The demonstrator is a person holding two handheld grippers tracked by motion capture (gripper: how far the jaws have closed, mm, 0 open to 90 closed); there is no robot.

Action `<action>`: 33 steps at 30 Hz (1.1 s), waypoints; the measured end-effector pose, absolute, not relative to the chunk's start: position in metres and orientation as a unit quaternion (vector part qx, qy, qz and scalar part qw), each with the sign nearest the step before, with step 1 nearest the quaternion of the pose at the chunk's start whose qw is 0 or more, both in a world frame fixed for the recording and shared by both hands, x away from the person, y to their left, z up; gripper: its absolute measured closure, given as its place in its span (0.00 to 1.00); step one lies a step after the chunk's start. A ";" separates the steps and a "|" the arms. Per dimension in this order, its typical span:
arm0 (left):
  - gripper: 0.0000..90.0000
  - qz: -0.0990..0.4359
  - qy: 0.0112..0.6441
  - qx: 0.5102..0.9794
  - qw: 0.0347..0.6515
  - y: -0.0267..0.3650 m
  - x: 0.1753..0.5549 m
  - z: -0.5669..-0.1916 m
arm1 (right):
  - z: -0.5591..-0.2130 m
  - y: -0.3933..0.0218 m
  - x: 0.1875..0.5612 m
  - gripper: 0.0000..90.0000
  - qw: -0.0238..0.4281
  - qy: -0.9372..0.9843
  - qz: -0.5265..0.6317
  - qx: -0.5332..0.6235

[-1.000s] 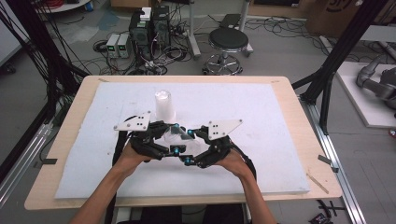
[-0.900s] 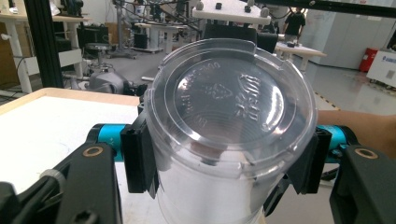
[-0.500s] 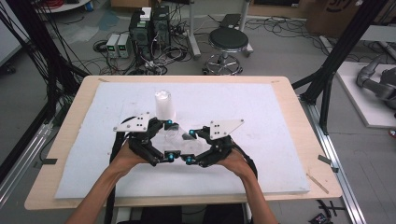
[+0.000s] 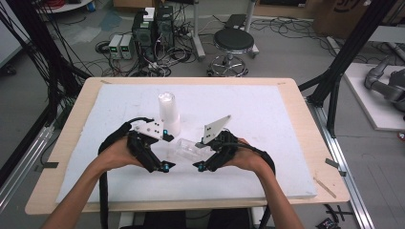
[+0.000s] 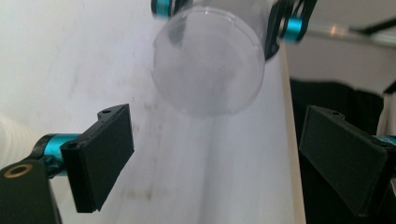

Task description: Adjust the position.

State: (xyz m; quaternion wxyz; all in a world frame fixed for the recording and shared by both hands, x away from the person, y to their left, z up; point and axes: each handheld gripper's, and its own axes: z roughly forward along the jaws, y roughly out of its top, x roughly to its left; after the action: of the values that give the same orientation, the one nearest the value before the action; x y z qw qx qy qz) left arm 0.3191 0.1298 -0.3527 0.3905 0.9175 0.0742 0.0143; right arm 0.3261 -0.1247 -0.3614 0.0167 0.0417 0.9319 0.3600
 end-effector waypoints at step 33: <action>0.25 -0.023 0.048 0.951 0.304 0.092 0.334 -0.358 | -0.348 -0.099 0.331 0.36 -0.017 0.974 0.223 0.014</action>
State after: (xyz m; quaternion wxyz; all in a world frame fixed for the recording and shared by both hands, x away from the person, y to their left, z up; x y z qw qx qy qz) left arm 0.3340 0.0919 -0.3584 0.3040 0.9512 0.0484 -0.0230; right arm 0.3309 -0.0995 -0.3479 -0.0174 0.0142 0.9745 0.2233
